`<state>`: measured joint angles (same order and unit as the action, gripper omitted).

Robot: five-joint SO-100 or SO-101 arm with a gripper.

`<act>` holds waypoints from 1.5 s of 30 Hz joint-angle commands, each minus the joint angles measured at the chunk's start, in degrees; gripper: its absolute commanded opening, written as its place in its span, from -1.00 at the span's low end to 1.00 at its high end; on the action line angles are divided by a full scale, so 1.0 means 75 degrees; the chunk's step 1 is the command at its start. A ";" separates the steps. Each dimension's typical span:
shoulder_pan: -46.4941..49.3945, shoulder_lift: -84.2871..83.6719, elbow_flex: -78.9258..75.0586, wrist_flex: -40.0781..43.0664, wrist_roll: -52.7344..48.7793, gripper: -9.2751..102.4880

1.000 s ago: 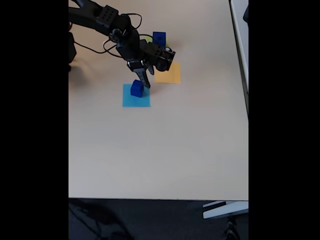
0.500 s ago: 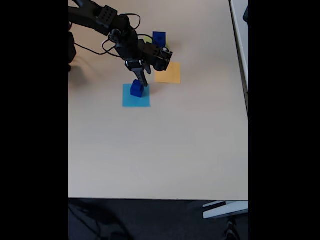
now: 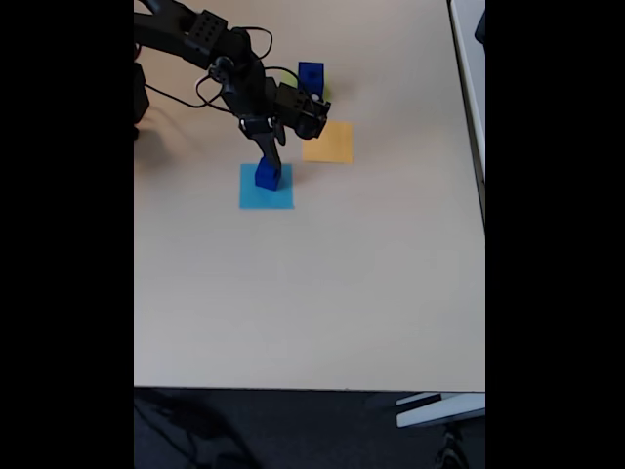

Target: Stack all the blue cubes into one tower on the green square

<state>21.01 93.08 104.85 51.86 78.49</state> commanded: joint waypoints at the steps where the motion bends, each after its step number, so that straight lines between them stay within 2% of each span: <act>1: 0.0164 0.0492 -0.0059 0.0035 -0.0164 -0.46; 30: 0.0492 -0.0223 -0.0492 0.0480 -0.0410 -0.42; 45: 0.0504 -0.0316 -0.0492 0.0457 -0.0457 -0.58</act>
<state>24.08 90.26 104.33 55.46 75.76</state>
